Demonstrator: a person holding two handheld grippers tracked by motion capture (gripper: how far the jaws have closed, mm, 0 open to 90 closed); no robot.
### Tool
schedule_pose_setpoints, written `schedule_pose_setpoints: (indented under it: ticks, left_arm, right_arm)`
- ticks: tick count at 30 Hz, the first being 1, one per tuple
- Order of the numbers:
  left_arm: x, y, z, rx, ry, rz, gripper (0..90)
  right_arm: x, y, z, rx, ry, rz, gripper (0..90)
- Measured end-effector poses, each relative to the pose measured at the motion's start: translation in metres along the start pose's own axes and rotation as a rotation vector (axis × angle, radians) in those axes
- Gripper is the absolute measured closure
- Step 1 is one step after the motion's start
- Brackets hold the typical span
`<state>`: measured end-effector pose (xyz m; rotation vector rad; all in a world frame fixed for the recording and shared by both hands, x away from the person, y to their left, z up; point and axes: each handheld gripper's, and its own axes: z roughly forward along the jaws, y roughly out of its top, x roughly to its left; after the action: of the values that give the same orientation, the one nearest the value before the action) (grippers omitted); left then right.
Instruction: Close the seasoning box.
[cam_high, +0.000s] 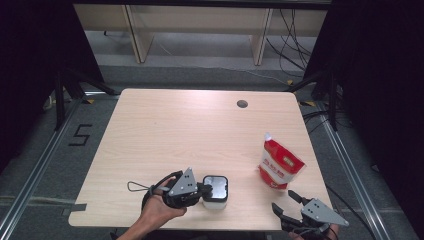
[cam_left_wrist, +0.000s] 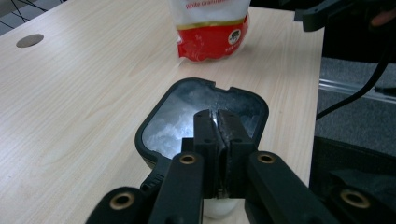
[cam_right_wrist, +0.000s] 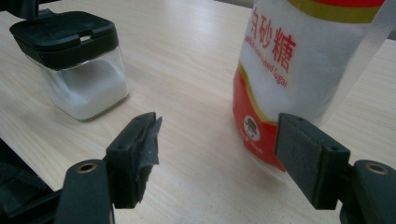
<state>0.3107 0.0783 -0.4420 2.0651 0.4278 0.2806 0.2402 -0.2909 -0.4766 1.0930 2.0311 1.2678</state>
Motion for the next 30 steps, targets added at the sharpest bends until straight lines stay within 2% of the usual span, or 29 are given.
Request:
schedule_pose_setpoints:
  ticks: [1,2,6,7,11,12,13,14,17,18,20,23,24,26,27,28,29,30]
  left_arm:
    - [0.002,0.001,-0.002,-0.002,-0.005,0.01,82.1]
    - [0.001,0.001,-0.004,-0.012,-0.011,-0.011,80.1]
    - [0.003,0.001,-0.011,-0.029,-0.018,-0.027,71.7]
    - [0.003,0.001,-0.012,-0.034,-0.023,-0.05,69.0]
    - [0.001,0.0,-0.017,-0.033,-0.034,-0.051,57.1]
    - [0.0,0.0,-0.018,-0.027,-0.029,-0.063,54.0]
    - [0.0,-0.001,-0.019,-0.028,-0.024,-0.052,51.2]
    - [-0.001,-0.002,-0.02,-0.019,-0.018,-0.061,47.5]
    - [-0.003,-0.008,-0.021,-0.004,0.0,-0.096,36.5]
    - [-0.002,-0.01,-0.021,0.007,0.001,-0.09,33.5]
    - [-0.004,-0.015,-0.022,0.001,0.002,-0.119,30.8]
    - [-0.003,-0.024,-0.025,0.016,0.009,-0.12,28.3]
    - [-0.004,-0.028,-0.026,0.025,0.01,-0.135,27.6]
    - [-0.001,-0.033,-0.028,0.037,0.008,-0.116,26.8]
    - [-0.001,-0.037,-0.029,0.044,0.01,-0.128,26.3]
    - [-0.001,-0.041,-0.03,0.048,0.014,-0.142,25.9]
    - [0.001,-0.045,-0.031,0.052,0.012,-0.143,25.9]
    - [0.002,-0.048,-0.032,0.056,0.012,-0.152,25.9]
  right_arm:
    - [0.0,0.0,0.0,0.0,0.001,0.0,31.4]
    - [0.0,0.0,0.0,0.0,0.001,0.0,31.4]
    - [0.0,0.0,0.0,0.003,0.004,-0.004,31.4]
    - [0.001,0.0,0.0,0.003,0.005,-0.005,31.4]
    - [0.001,0.001,0.0,-0.002,0.004,-0.015,31.3]
    - [0.001,0.001,0.0,-0.01,-0.006,-0.03,31.2]
    - [0.001,0.001,0.0,-0.006,-0.003,-0.028,31.0]
    - [0.002,0.001,0.0,-0.002,0.009,-0.011,30.9]
    - [0.002,0.0,0.0,-0.002,0.012,-0.014,30.6]
    - [0.002,0.001,0.0,0.001,0.01,-0.016,30.3]
    - [0.001,0.0,0.0,-0.01,0.003,-0.032,30.3]
    - [0.001,0.001,0.0,-0.007,0.009,-0.03,30.2]
    - [0.002,0.001,0.0,-0.001,0.019,-0.02,30.2]
    - [0.002,0.0,0.0,0.005,0.01,-0.033,30.0]
    - [0.002,0.001,0.0,0.0,0.007,-0.029,29.8]
    - [0.003,0.0,0.001,0.008,0.024,-0.008,29.5]
    - [0.002,0.0,0.002,0.009,0.023,-0.028,29.3]
    - [0.003,0.0,0.001,0.017,0.02,-0.013,28.6]
